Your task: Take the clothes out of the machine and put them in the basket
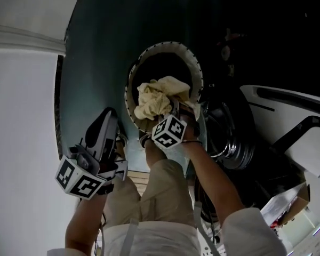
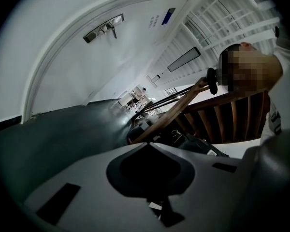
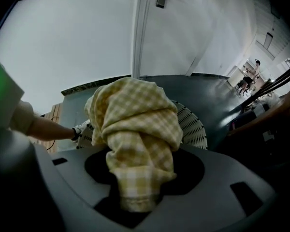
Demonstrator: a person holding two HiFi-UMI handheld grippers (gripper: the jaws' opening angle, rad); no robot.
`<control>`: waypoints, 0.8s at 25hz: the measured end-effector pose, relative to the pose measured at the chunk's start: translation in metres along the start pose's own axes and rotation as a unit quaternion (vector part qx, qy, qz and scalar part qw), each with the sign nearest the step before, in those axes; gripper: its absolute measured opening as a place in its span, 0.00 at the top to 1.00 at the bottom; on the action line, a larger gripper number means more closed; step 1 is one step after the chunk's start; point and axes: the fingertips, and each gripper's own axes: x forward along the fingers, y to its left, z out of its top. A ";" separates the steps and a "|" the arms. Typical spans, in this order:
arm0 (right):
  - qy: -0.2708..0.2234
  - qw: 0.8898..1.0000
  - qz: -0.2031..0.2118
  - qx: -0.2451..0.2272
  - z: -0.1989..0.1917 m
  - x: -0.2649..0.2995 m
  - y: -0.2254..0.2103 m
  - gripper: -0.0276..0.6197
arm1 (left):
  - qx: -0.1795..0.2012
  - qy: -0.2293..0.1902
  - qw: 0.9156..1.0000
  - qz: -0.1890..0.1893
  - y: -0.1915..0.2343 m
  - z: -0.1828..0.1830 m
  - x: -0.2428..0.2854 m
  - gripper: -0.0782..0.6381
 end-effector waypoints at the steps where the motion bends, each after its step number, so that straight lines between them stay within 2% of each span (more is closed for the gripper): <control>1: 0.005 1.000 0.000 -0.005 -0.002 0.012 -0.001 0.60 | -0.003 0.001 1.000 0.002 0.006 -0.004 0.001 0.87; 10: 0.044 0.997 0.025 -0.056 -0.018 0.107 0.015 0.59 | -0.027 0.012 0.999 0.020 0.042 -0.042 -0.001 0.87; 14: 0.060 0.994 0.023 -0.088 -0.022 0.145 0.016 0.58 | -0.030 0.015 0.999 0.035 0.061 -0.052 -0.003 0.87; 15: 0.065 0.994 0.027 -0.090 -0.024 0.153 0.016 0.55 | -0.030 0.016 0.999 0.039 0.064 -0.054 -0.005 0.87; 17: 0.079 0.992 0.041 -0.091 -0.030 0.164 0.020 0.41 | -0.030 0.016 0.998 0.047 0.070 -0.056 -0.009 0.87; 18: 0.089 0.991 0.047 -0.094 -0.033 0.168 0.022 0.36 | -0.031 0.016 0.998 0.051 0.072 -0.057 -0.010 0.87; 20: 0.101 0.988 0.054 -0.101 -0.037 0.171 0.023 0.35 | -0.035 0.015 0.998 0.054 0.075 -0.058 -0.011 0.87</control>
